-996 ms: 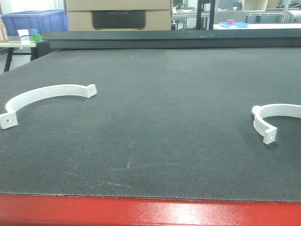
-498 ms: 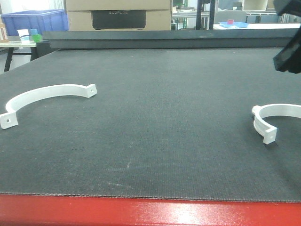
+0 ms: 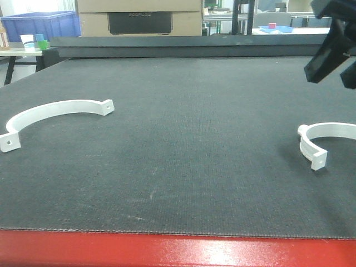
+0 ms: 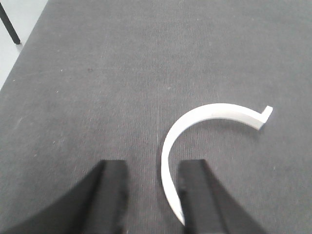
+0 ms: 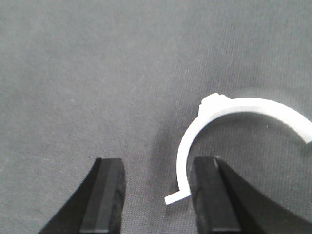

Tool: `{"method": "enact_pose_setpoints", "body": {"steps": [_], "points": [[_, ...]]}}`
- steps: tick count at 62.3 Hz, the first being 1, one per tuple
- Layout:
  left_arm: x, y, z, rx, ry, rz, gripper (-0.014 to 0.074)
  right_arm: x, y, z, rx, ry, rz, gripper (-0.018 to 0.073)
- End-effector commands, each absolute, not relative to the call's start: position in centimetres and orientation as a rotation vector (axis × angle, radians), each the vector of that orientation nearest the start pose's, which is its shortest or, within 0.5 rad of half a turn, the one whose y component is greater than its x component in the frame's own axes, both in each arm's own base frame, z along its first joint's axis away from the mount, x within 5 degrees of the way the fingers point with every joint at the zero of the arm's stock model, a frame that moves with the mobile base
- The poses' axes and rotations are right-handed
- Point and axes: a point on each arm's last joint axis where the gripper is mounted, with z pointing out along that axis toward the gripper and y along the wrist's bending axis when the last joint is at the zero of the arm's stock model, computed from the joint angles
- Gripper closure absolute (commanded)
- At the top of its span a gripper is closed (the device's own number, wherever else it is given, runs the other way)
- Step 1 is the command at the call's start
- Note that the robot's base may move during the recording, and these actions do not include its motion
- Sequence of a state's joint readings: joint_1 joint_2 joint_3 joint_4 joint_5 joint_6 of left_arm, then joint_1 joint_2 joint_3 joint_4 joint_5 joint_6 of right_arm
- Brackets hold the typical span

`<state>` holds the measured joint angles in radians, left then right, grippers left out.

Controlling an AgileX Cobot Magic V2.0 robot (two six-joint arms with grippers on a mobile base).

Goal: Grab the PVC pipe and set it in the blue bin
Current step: 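Lower the right gripper onto the white clamp nearer the right arm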

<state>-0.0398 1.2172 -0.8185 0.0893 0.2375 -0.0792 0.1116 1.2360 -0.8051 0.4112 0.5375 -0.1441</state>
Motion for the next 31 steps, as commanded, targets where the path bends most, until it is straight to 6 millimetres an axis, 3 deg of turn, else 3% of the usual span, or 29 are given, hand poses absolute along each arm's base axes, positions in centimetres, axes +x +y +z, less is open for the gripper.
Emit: {"method": "enact_pose_setpoints", "body": {"steps": [1,10,31], "points": [[27.1,-1.0,30.8,0.024,2.081,-0.012,0.0350,24.6,4.7,26.8,0.014,2.444,0.386,0.0336],[28.8,-1.0,31.5,0.023,2.073,-0.011,0.0351,25.3,4.8,25.5,0.021,2.498,0.383,0.0336],[30.8,-1.1,30.1,0.023,2.155,-0.006,0.0351,26.2,4.9,23.6,0.031,2.575,0.380,0.0336]]}}
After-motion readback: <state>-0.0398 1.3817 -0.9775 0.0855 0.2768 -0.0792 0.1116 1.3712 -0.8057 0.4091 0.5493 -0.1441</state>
